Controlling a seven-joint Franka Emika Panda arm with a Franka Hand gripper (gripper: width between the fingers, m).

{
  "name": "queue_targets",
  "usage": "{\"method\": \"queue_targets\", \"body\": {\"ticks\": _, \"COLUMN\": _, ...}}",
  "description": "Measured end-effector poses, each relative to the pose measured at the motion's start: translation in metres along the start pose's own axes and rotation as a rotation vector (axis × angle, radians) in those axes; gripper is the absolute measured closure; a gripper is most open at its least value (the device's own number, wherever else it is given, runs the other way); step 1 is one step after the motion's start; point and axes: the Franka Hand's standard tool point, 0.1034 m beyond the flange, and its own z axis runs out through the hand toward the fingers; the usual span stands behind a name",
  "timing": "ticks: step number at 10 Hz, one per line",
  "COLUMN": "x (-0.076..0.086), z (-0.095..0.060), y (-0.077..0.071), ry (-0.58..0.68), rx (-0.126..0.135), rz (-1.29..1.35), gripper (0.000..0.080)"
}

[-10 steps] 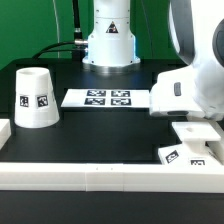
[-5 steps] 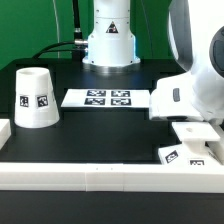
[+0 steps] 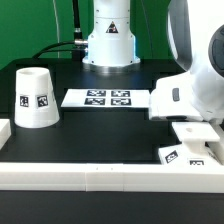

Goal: Assemble lamp

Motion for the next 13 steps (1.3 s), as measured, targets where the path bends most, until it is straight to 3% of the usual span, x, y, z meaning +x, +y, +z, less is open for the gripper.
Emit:
{"method": "queue_targets", "body": {"ticks": 1, "x": -0.006, "z": -0.011, "y": 0.002, "ry": 0.008, "rx": 0.004, "rz": -0.052, "gripper": 0.0225}}
{"method": "queue_targets", "body": {"ticks": 4, "x": -0.036, "z": -0.067, "y": 0.005, "ry": 0.034, "rx": 0.014, "rz": -0.170, "gripper": 0.0225}}
{"method": "queue_targets", "body": {"ticks": 5, "x": -0.039, "z": -0.082, "y": 0.004, "ry": 0.065, "rx": 0.016, "rz": -0.190, "gripper": 0.0224}}
{"method": "queue_targets", "body": {"ticks": 7, "x": -0.031, "z": -0.074, "y": 0.004, "ry": 0.102, "rx": 0.016, "rz": -0.185, "gripper": 0.0223}}
{"method": "queue_targets", "body": {"ticks": 9, "x": -0.020, "z": -0.083, "y": 0.003, "ry": 0.201, "rx": 0.019, "rz": -0.184, "gripper": 0.0223}}
{"method": "queue_targets", "body": {"ticks": 11, "x": -0.027, "z": -0.109, "y": 0.017, "ry": 0.357, "rx": 0.002, "rz": -0.271, "gripper": 0.0223}}
{"method": "queue_targets", "body": {"ticks": 13, "x": -0.031, "z": -0.154, "y": 0.022, "ry": 0.527, "rx": -0.011, "rz": -0.305, "gripper": 0.0223}}
